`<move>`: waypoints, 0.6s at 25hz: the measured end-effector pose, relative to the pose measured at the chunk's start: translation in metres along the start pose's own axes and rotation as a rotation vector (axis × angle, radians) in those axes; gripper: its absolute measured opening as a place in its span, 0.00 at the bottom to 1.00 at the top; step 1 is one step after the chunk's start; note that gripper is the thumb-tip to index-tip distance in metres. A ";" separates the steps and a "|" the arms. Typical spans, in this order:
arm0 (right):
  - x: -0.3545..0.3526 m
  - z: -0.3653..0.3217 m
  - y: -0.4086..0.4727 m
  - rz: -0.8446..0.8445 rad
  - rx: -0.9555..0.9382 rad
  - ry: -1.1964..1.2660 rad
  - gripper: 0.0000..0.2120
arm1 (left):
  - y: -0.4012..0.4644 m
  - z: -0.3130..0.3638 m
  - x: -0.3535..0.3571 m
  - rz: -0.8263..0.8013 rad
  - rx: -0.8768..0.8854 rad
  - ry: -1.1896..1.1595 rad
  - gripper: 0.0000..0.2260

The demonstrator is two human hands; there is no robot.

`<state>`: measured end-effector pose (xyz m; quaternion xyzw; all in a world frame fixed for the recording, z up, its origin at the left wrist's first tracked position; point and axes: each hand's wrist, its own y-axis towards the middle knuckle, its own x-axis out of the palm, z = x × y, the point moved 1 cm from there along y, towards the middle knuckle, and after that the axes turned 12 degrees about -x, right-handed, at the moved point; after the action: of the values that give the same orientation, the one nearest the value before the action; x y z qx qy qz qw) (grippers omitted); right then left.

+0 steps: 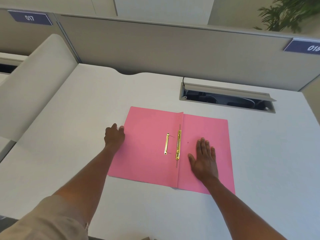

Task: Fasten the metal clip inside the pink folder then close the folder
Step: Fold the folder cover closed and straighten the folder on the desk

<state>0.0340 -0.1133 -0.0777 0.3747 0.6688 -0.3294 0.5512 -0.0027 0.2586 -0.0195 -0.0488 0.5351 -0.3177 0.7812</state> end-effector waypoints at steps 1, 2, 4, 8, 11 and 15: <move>0.000 0.000 0.001 0.002 0.000 -0.003 0.36 | 0.002 0.000 -0.003 -0.005 -0.004 -0.028 0.19; 0.000 0.000 0.001 0.003 0.002 -0.006 0.36 | 0.003 0.000 -0.006 -0.012 0.009 -0.051 0.19; 0.001 0.001 0.000 -0.002 0.005 -0.010 0.36 | -0.001 0.004 -0.011 -0.018 0.068 -0.051 0.17; 0.001 0.001 0.000 -0.007 0.003 -0.018 0.36 | -0.025 0.020 -0.020 0.071 0.176 0.002 0.12; 0.000 0.001 0.000 -0.013 0.000 -0.010 0.36 | -0.043 0.030 -0.030 0.149 0.200 0.048 0.11; -0.001 -0.003 0.001 -0.049 0.001 0.012 0.36 | -0.066 0.040 -0.048 0.174 0.190 -0.012 0.12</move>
<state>0.0333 -0.1103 -0.0760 0.3604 0.6808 -0.3411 0.5387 -0.0079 0.2218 0.0639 0.0702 0.5001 -0.2979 0.8100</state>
